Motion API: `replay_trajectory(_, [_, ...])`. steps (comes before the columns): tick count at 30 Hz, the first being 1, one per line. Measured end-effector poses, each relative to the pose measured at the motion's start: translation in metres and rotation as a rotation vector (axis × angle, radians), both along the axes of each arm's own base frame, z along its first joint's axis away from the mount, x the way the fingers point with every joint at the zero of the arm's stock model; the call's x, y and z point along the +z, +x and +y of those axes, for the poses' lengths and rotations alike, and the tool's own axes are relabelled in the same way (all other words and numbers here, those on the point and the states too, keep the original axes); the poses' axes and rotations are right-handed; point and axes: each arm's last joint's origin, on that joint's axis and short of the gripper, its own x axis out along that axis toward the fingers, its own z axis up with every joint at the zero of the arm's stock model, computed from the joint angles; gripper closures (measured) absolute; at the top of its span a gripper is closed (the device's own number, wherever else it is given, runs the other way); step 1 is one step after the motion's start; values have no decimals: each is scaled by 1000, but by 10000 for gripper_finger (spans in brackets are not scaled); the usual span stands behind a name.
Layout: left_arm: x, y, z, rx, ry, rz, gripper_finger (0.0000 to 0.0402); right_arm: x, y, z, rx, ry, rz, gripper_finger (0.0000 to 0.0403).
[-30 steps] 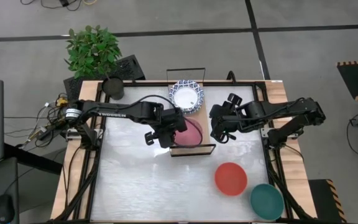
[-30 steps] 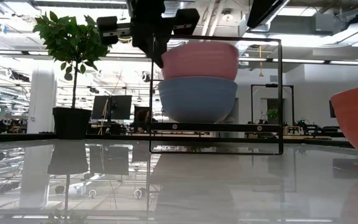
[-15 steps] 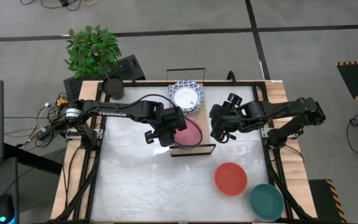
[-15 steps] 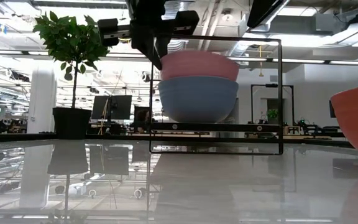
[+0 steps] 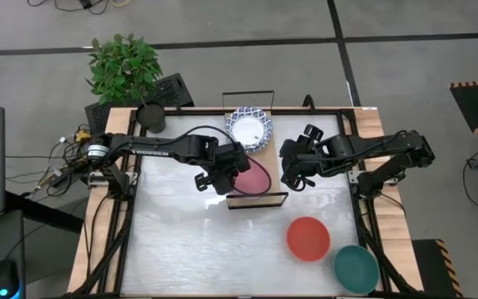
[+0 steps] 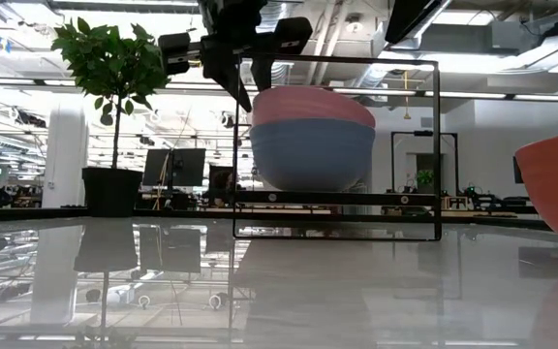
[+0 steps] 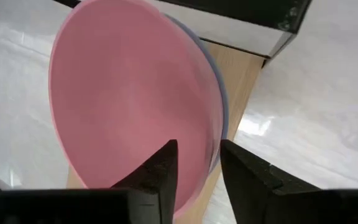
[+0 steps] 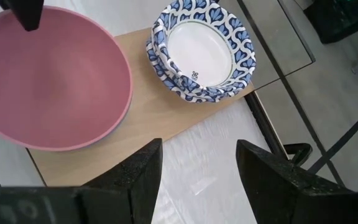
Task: Place and stack bowls onto a shelf
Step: Stack the pink bowl on top of the blue bowl on the shelf, then stack the orange bowl on top of the pink bowl on the shelf
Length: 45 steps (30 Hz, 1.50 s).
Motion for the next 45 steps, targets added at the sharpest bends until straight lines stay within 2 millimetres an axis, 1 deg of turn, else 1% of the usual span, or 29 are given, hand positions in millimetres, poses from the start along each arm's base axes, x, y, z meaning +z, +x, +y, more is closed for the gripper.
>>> replay_trajectory(3, [0,0,1,25,19,1,287,0,0,0,0,0,0,173])
replay_trajectory(9, [1,-2,5,135,146,15,284,0,0,0,0,0,0,173])
replay_trajectory(13, [5,-10,6,144,148,42,288,0,0,0,0,0,0,173])
replay_trajectory(15, [10,-13,6,175,131,28,293,0,0,0,0,0,0,173])
replay_trajectory(19, [21,-19,5,245,76,-15,317,0,0,0,0,0,0,173])
replay_trajectory(21, [28,-22,4,250,16,-45,341,0,0,0,0,0,-1,173])
replay_trajectory(24, [34,-25,1,235,-59,-66,387,0,0,0,-1,1,-2,173])
replay_trajectory(26, [35,-24,1,252,-79,-85,395,0,0,0,-1,1,-2,173])
replay_trajectory(28, [28,-22,0,258,-108,-97,399,0,0,0,-1,1,-3,173])
replay_trajectory(30, [14,-20,0,253,-127,-101,401,0,0,0,-1,1,-3,173])
replay_trajectory(33, [-5,-20,-1,272,-66,-107,401,0,0,0,-1,1,-3,173])
replay_trajectory(37, [-16,-22,1,284,-10,-105,401,0,0,0,0,0,-1,173])
replay_trajectory(41, [-11,-24,2,318,18,-130,401,0,0,0,-1,1,-2,173])
replay_trajectory(43, [-3,-27,2,341,38,-168,401,0,0,0,-10,13,-10,173])
replay_trajectory(45, [7,-33,3,371,50,-202,401,-1,0,1,-23,64,-21,173])
